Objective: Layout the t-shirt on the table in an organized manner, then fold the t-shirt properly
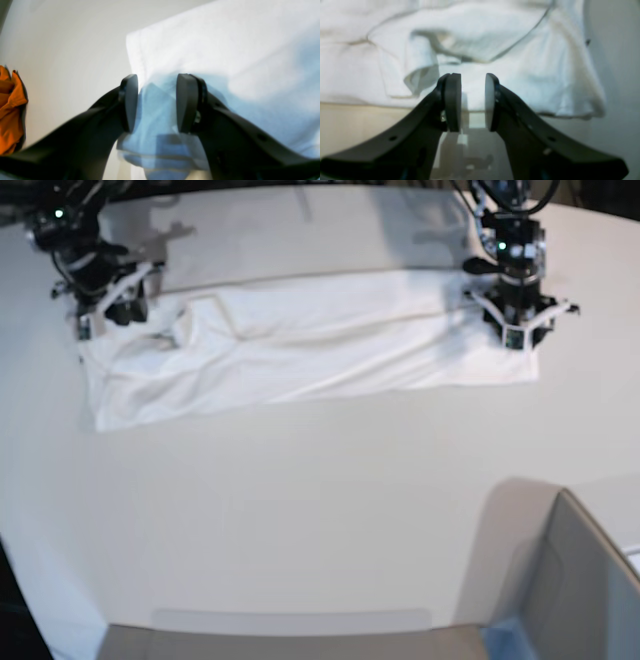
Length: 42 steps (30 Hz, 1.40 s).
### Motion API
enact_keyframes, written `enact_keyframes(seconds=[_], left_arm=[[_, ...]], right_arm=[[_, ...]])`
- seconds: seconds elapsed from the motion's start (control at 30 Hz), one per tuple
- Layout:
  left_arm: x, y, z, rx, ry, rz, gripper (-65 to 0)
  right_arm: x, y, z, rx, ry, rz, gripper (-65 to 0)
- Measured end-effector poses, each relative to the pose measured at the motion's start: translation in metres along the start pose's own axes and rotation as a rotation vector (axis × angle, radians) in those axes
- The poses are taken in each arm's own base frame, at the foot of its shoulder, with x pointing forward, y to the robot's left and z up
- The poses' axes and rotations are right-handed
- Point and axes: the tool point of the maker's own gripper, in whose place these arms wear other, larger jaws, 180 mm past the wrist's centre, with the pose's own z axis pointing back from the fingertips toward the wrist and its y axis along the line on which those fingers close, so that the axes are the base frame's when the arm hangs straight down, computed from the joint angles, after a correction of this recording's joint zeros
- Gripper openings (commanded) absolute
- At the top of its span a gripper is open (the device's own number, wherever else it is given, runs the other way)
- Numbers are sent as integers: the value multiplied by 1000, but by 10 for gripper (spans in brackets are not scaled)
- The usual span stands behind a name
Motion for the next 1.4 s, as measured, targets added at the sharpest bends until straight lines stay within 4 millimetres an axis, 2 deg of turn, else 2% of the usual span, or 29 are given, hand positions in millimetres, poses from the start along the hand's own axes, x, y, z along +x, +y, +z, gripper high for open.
enact_keyframes(seconds=[0.2, 0.33, 0.47, 0.63, 0.83, 1.13, 1.4], left_arm=[[-1, 0, 0, 3, 2, 0, -401], [-1, 0, 0, 2, 2, 0, -401], [-1, 0, 0, 2, 2, 0, -401], [0, 0, 0, 1, 1, 0, -401], [-1, 0, 0, 1, 2, -1, -401], [-1, 0, 0, 1, 2, -1, -401], [0, 0, 0, 1, 1, 0, -401]], right_arm=[[13, -7, 0, -9, -24, 29, -330], [24, 5, -7, 29, -54, 40, -326], [35, 0, -13, 25, -78, 26, -326], [46, -7, -31, 41, -113, -48, -326], [29, -21, -38, 16, -94, -163, -326], [5, -16, -54, 57, -32, -228, -326], [19, -15, -61, 74, -62, -228, -326]])
